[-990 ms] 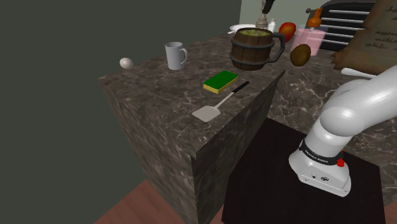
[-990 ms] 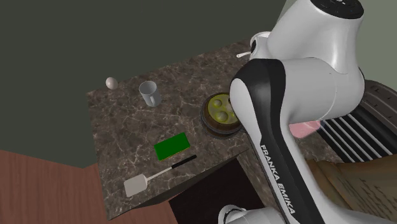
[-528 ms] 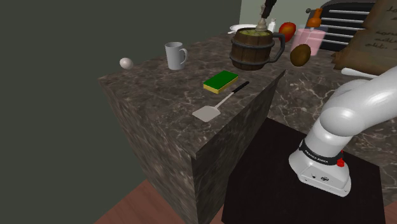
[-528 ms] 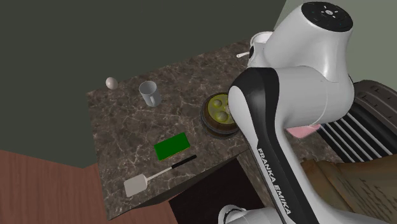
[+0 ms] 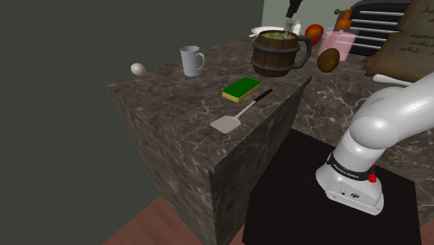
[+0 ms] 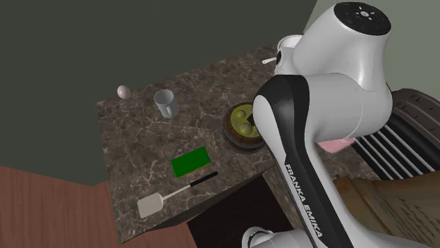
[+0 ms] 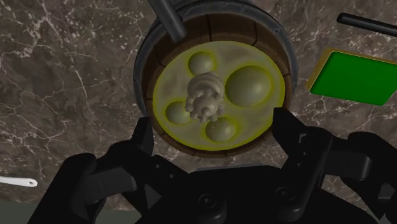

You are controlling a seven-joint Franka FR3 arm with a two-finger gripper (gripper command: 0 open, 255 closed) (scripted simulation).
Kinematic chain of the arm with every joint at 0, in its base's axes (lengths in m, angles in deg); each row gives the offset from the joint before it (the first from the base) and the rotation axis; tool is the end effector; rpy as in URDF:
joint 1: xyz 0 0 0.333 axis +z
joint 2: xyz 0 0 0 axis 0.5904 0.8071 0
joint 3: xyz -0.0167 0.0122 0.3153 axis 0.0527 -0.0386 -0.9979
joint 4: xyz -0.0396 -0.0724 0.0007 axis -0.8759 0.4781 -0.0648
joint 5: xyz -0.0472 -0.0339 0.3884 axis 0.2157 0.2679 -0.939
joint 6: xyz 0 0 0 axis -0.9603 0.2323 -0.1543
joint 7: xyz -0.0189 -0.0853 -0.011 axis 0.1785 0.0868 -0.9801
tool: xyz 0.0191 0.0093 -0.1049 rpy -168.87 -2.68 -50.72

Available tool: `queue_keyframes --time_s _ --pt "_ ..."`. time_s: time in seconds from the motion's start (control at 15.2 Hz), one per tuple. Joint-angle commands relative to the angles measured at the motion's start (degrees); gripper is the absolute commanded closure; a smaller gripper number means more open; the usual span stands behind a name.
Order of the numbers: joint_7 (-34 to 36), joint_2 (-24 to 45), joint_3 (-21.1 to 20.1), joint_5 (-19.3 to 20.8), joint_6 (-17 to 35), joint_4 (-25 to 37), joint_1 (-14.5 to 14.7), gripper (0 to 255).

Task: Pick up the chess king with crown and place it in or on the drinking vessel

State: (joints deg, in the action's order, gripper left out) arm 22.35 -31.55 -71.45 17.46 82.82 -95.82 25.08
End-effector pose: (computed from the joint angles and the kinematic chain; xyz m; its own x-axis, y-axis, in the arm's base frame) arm 0.3266 -0.1652 0.6910 0.9606 0.1623 0.2256 0.1580 -0.9867 0.0368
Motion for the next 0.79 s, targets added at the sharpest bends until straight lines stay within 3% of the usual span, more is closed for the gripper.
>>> queue_keyframes --time_s 0.0,0.26,0.73 --pt "0.0 0.0 0.0 0.0 0.0 0.0 0.0 0" --pt "-0.2 1.9 0.1 -0.2 -7.3 9.1 0.2 0" --pt "-0.2 1.9 0.1 -0.2 -7.3 9.1 0.2 0"
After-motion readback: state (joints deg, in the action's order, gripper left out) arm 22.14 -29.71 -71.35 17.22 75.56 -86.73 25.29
